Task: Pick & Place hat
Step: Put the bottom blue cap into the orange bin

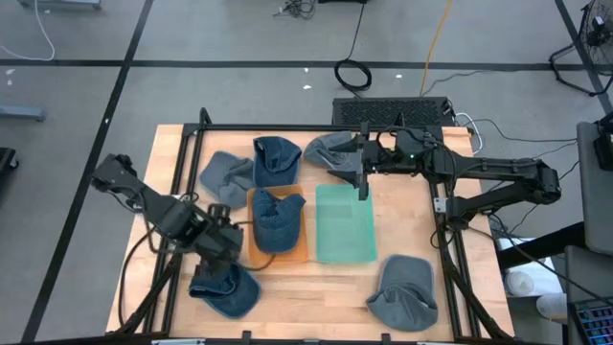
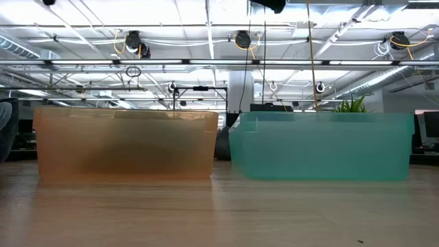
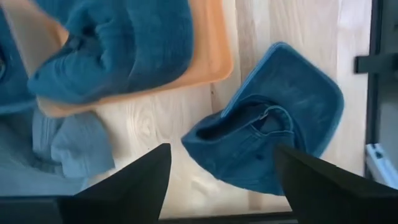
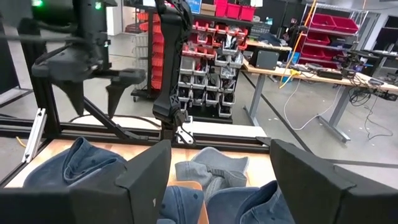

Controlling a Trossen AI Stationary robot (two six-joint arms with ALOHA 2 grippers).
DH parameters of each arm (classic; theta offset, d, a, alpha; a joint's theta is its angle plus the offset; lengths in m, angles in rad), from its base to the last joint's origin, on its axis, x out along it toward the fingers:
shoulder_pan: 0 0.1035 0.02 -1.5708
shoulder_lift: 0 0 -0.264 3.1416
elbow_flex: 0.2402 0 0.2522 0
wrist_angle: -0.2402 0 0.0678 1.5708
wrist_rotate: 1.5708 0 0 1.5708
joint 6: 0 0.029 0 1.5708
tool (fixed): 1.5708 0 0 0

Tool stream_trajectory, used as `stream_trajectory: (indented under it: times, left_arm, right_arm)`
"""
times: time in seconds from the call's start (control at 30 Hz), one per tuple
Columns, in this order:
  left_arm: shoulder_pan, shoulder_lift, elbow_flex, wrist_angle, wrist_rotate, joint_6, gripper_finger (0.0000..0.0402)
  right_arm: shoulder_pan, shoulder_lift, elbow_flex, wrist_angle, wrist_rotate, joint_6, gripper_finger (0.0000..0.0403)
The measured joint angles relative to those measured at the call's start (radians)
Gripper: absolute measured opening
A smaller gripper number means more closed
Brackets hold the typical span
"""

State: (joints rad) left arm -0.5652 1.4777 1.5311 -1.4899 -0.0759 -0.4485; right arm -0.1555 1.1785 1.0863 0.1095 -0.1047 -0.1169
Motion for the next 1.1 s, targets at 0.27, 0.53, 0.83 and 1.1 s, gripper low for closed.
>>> stream_trajectory:
  times: [0.27,0.53,0.83,1.1]
  left_arm:
    - [0.01,0.103,0.0,0.005,-0.012,0.054,0.0328]
    - [0.009,0.173,-0.023,0.056,-0.021,0.13,0.0336]
    - [-0.004,0.163,-0.22,0.201,0.035,0.107,0.0319]
    - [0.019,0.159,-0.32,0.348,0.109,0.161,0.0329]
  right_arm:
    - [0.0,0.0,0.0,-0.021,0.0,0.0,0.0264]
    - [0.0,0.0,0.0,-0.022,0.0,0.0,0.0265]
    - [0.0,0.0,0.0,-0.025,0.0,-0.008,0.0269]
    - [0.0,0.0,0.0,-0.025,0.0,-0.011,0.027]
